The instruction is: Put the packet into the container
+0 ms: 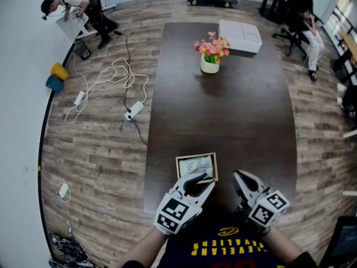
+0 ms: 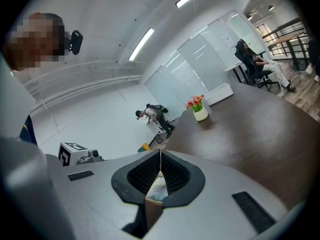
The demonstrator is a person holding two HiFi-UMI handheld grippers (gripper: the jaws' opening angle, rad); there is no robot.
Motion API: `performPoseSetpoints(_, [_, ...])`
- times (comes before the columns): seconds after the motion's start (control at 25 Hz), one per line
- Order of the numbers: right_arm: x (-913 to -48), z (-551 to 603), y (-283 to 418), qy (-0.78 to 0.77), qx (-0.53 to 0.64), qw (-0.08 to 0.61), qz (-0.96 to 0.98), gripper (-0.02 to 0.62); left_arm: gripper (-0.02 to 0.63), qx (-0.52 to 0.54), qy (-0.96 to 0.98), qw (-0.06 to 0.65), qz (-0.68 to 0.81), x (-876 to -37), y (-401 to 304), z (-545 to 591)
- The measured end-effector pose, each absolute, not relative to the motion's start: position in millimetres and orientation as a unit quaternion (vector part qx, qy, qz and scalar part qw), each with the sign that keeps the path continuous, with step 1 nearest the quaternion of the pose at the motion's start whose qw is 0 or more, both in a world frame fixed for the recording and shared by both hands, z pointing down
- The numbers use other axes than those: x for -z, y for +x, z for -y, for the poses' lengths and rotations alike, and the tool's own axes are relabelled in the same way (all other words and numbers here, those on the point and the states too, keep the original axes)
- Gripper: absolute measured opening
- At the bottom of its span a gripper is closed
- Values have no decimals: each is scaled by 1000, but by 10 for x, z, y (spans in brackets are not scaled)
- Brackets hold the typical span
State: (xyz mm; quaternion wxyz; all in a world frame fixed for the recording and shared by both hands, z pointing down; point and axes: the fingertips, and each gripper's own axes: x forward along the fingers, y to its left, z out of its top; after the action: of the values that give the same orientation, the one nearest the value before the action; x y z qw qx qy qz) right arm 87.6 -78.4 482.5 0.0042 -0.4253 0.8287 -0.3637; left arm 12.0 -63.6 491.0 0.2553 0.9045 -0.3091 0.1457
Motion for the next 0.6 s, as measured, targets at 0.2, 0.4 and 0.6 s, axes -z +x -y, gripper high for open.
performPoseSetpoints(0.2, [-4832,771,846,-430,362,-2,-827,12,118,-113,916,240,300,-4631,185,524])
performPoseSetpoints(0.4, [-4741,776,841,-431,342,-5,-835,12,0,-80,918,236,308,-4438,179,482])
performPoseSetpoints(0.6, [-4637,782,807,-429,316,-8,-846,11,0,-75,916,232,318,-4364,154,489])
